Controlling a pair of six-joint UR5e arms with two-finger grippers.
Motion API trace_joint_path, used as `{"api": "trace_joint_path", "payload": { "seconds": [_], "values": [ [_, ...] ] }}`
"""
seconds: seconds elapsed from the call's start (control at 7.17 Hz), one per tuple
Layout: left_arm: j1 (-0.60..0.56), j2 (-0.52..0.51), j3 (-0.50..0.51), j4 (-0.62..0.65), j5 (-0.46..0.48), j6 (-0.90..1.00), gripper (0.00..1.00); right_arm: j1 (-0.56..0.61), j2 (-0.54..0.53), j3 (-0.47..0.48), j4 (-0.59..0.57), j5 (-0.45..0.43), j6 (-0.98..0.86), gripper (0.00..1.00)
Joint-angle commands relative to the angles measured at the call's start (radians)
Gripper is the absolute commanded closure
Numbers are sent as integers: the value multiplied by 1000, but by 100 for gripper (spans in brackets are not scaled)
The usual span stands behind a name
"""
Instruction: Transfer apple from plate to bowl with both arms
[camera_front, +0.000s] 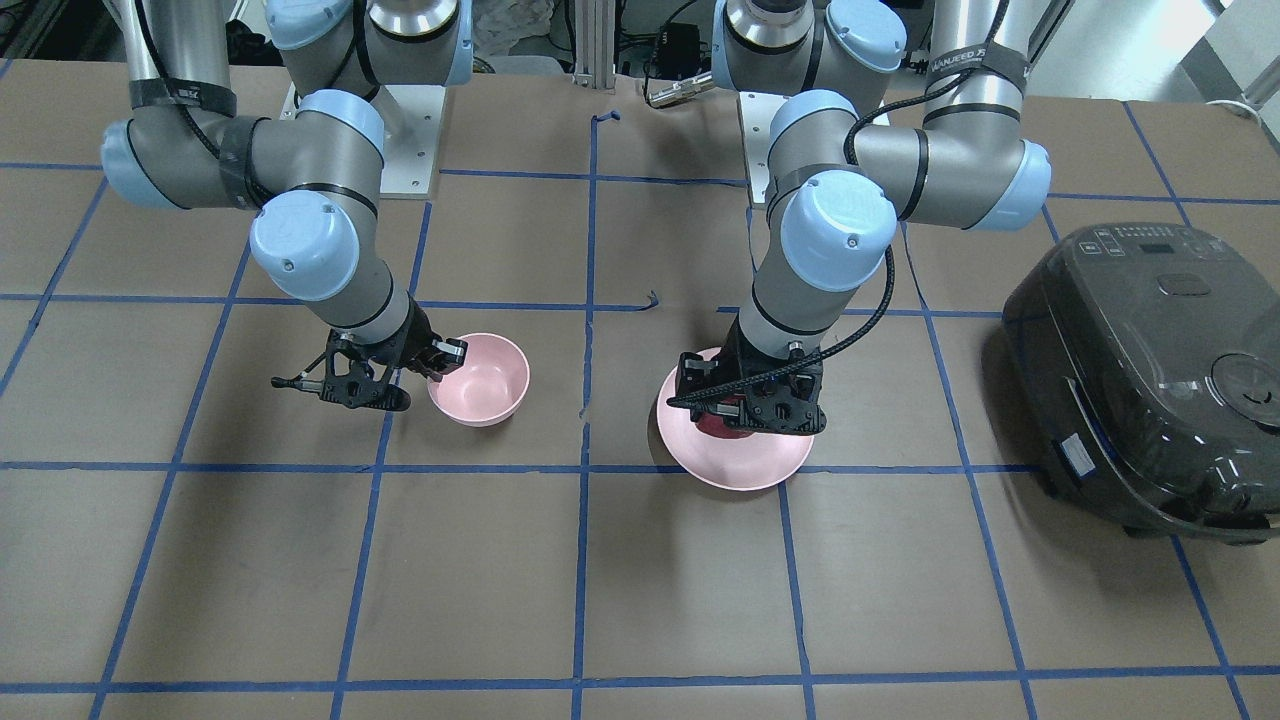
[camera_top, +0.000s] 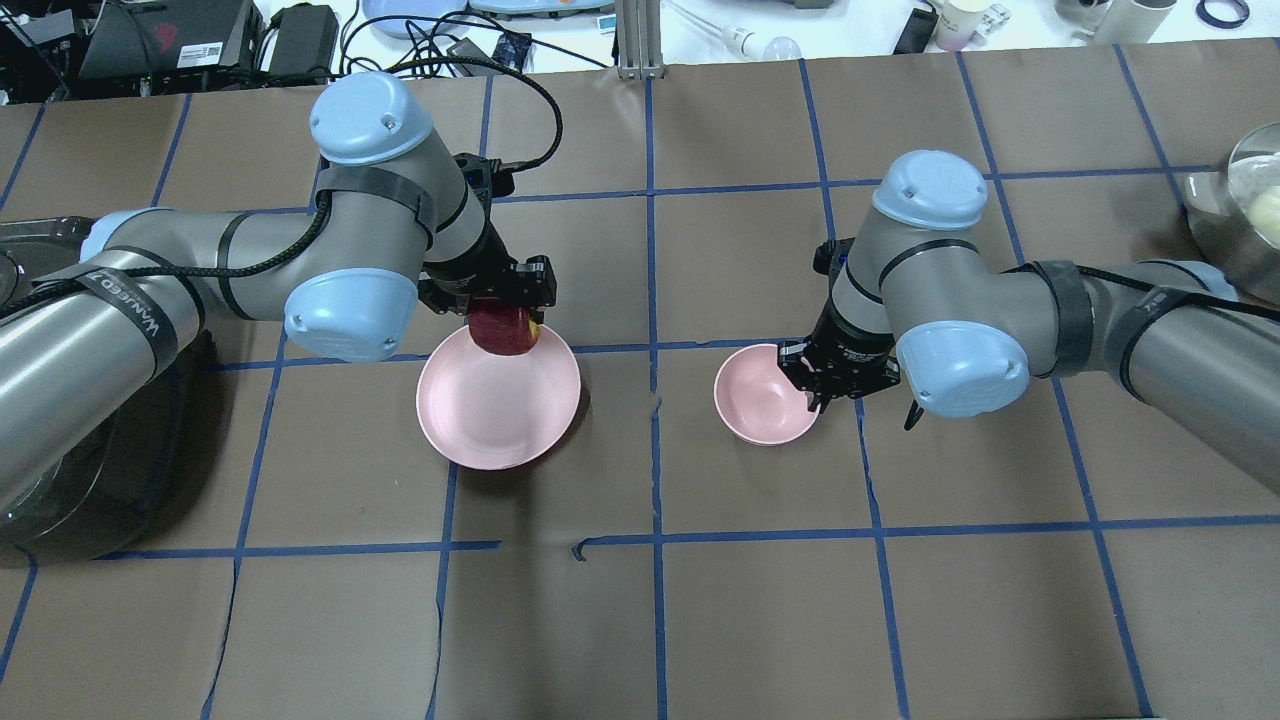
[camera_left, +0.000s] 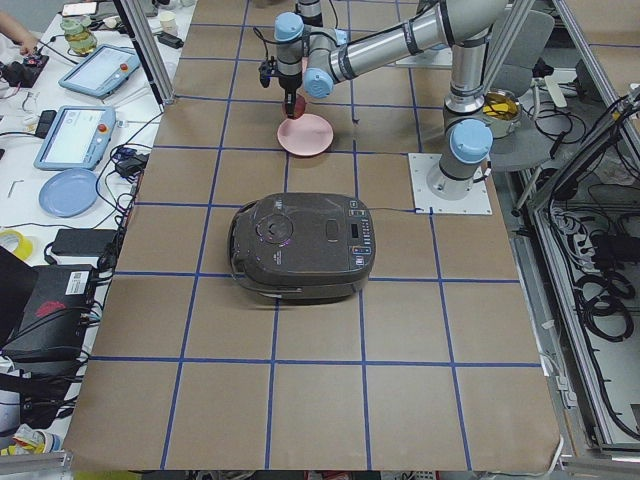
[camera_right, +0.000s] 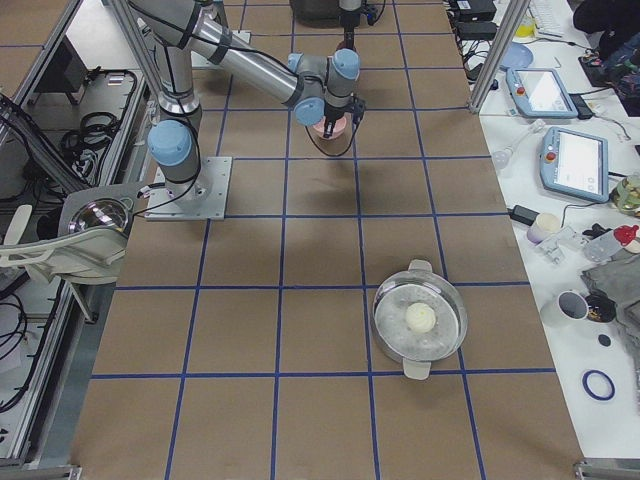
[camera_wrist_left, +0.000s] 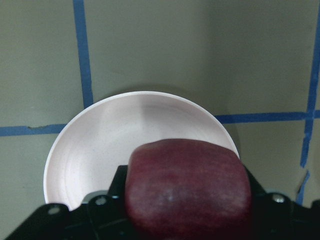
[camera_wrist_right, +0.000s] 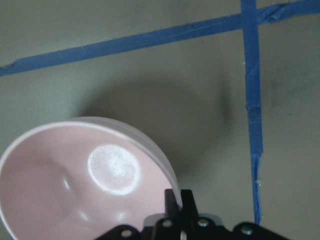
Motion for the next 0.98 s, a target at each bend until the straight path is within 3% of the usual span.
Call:
{"api": "trace_joint_path", "payload": {
  "seconds": [0.0,0.28,0.56,0.7,0.84],
  "values": [
    [-11,8,13,-6,-63,-35,100,2,-4,-21,-5,-13,-5,0],
    [-83,-6,21,23,-95,-156,100,0,-34,-189,84,-122,-11,0],
    [-176,-23,29,100,-152,-262,100,2,-100,-405,398,-130,-8,0],
    [-230,-47,30,212,-164,-310,100,5,-137,-512,516,-130,-8,0],
    [-270,-73,30,241,-163,-362,100,5,-152,-559,568,-132,-8,0]
  ]
}}
